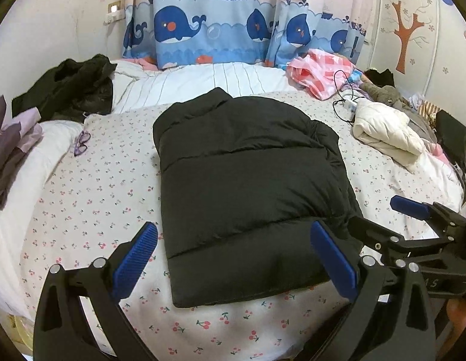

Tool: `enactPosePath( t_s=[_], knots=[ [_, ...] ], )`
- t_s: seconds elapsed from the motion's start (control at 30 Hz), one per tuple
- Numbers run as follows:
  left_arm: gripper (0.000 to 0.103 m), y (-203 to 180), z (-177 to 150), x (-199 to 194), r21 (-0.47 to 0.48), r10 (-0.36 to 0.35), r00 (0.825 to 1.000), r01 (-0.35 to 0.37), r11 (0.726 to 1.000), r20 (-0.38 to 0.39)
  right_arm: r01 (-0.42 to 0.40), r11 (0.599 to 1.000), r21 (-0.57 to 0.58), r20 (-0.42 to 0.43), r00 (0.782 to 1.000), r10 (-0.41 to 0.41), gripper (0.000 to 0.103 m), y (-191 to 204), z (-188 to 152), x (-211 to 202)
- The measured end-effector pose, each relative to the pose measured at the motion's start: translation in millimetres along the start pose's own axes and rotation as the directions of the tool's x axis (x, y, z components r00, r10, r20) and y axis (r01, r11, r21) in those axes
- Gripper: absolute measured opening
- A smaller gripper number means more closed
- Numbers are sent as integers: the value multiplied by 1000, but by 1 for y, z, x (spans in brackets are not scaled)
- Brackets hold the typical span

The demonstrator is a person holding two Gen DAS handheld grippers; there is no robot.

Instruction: Fold large clothes

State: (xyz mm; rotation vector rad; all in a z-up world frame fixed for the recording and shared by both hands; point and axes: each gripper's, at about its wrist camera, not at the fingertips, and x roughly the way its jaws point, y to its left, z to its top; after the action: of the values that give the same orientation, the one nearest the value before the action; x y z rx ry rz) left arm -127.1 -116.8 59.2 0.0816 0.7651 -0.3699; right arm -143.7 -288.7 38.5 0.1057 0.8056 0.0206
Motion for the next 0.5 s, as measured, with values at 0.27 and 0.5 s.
enactPosePath(
  t_s=[0.27,0.5],
  knots=[
    [97,-1,5,10,-11,2,1000,-2,1000,-20,68,998,-18,-4,998,-68,96,-9,4,2],
    [97,-11,3,14,5,5,999,-4,1000,-39,68,998,-2,-17,998,-68,96,-18,2,-3]
  ],
)
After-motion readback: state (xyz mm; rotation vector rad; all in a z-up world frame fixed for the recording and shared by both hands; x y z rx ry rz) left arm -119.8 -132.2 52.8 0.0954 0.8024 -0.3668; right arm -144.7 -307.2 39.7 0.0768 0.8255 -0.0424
